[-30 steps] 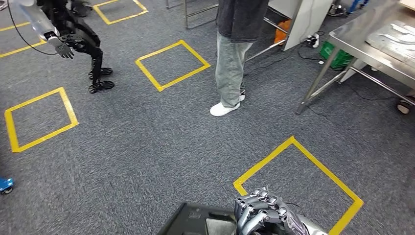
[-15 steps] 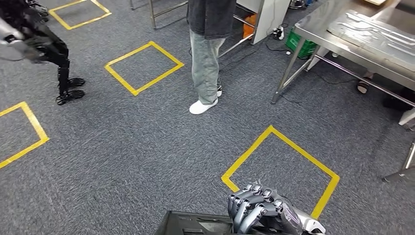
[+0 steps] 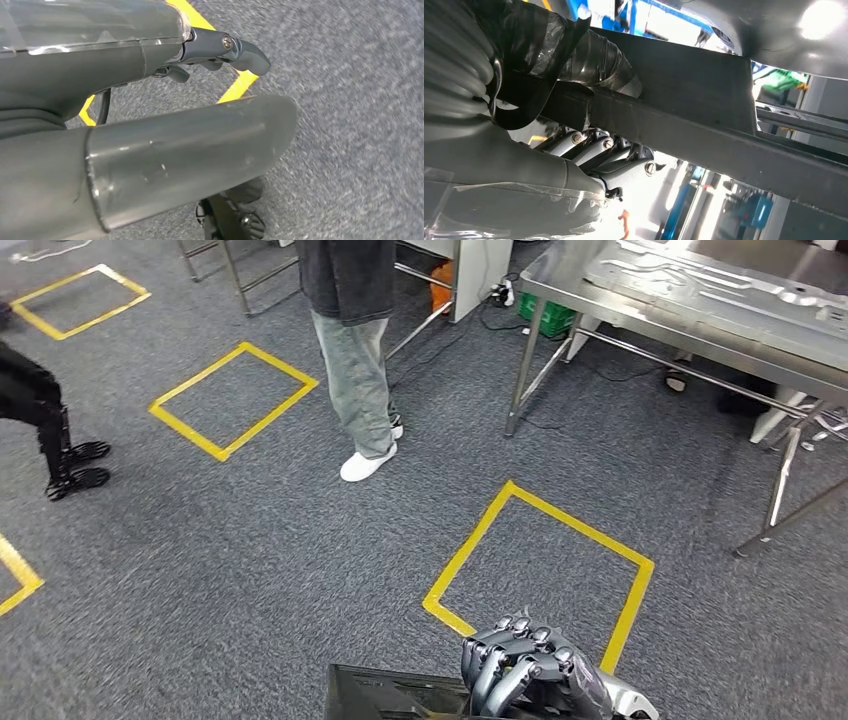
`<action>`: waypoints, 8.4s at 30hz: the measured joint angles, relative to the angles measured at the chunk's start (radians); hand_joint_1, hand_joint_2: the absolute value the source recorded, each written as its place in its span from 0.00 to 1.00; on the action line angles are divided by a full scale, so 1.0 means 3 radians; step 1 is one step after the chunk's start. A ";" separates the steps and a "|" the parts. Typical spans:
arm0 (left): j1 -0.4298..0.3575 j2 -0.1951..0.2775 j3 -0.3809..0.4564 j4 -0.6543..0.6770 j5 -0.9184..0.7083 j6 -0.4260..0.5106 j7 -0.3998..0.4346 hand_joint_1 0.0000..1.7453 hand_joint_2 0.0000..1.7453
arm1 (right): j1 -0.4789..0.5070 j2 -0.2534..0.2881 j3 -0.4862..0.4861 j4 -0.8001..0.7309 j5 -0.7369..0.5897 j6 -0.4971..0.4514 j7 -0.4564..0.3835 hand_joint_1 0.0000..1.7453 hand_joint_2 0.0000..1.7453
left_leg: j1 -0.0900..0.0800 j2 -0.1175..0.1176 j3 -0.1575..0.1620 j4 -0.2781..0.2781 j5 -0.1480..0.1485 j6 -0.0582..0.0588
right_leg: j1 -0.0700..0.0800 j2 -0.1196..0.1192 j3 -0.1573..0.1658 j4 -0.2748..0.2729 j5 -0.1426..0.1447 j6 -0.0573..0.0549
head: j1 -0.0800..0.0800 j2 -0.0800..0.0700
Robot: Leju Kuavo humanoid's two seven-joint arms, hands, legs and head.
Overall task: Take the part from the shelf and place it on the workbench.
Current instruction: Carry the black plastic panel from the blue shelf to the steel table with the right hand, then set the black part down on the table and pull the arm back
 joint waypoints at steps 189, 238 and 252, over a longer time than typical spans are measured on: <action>0.0016 -0.0214 0.0216 0.0003 0.0037 -0.0301 -0.0226 0.00 0.00 | 0.0153 -0.0206 -0.0059 0.0083 0.0111 -0.0367 0.0256 1.00 1.00 | -0.0036 0.0010 0.0059 -0.0549 0.0310 0.0108 | -0.0023 -0.0189 0.0339 -0.0047 -0.0281 0.0089 | 0.0003 0.0000; -0.0002 -0.0213 0.0275 0.0007 0.0058 -0.0317 -0.0275 0.00 0.00 | 0.0178 -0.0343 -0.0201 -0.0078 0.0282 -0.0569 0.0265 1.00 1.00 | -0.0037 -0.0037 0.0881 -0.0762 -0.0085 0.0107 | -0.0021 -0.0179 -0.0266 0.0077 0.0172 0.0081 | 0.0001 0.0000; 0.0023 -0.0186 0.0278 0.0006 0.0054 -0.0317 -0.0273 0.00 0.00 | 0.0157 -0.0344 -0.0188 -0.0088 0.0361 -0.0549 0.0243 1.00 1.00 | -0.0079 -0.0028 0.0126 -0.0624 0.0319 0.0177 | 0.0000 -0.0143 0.0263 0.0026 -0.0239 0.0089 | -0.0004 0.0000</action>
